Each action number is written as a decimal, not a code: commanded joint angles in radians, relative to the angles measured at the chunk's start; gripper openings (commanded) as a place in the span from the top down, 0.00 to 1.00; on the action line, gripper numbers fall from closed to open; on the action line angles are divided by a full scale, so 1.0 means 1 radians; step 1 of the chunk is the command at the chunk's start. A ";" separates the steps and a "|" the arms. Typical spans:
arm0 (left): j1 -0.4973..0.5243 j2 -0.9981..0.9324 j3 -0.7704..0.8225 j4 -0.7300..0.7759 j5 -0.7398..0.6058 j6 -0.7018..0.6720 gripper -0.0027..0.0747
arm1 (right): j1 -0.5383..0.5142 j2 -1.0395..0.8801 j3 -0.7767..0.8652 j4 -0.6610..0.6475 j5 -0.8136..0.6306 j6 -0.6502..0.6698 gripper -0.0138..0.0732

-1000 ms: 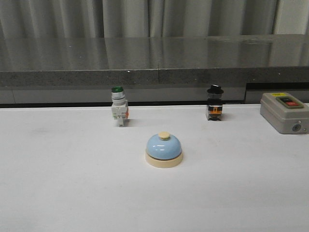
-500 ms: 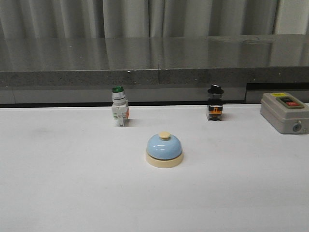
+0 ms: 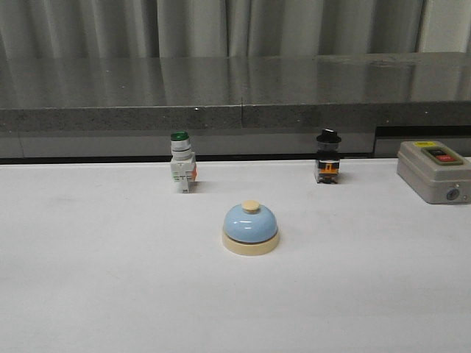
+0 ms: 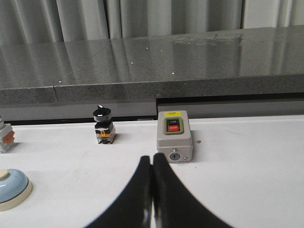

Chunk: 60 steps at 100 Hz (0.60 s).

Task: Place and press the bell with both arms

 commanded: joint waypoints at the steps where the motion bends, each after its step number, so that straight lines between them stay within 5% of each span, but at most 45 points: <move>1: 0.020 -0.049 0.010 0.001 -0.100 -0.007 0.99 | -0.007 0.008 -0.016 -0.001 -0.087 -0.004 0.91; 60: 0.039 -0.093 0.057 0.007 -0.142 -0.007 0.99 | -0.007 0.008 -0.016 -0.001 -0.087 -0.004 0.91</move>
